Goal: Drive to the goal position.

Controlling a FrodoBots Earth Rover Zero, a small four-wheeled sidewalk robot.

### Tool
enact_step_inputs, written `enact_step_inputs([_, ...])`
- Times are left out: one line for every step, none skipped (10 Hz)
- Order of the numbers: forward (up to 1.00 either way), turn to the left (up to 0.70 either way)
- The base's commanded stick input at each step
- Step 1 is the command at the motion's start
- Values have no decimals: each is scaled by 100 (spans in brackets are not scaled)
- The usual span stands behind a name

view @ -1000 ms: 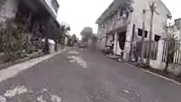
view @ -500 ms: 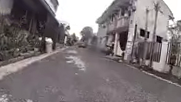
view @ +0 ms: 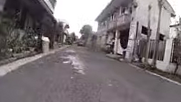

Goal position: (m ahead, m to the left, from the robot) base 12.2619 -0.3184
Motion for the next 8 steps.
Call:
enact_step_inputs([70,0])
enact_step_inputs([70,0])
enact_step_inputs([70,0])
enact_step_inputs([70,0])
enact_step_inputs([70,0])
enact_step_inputs([70,0])
enact_step_inputs([70,0])
enact_step_inputs([70,0])
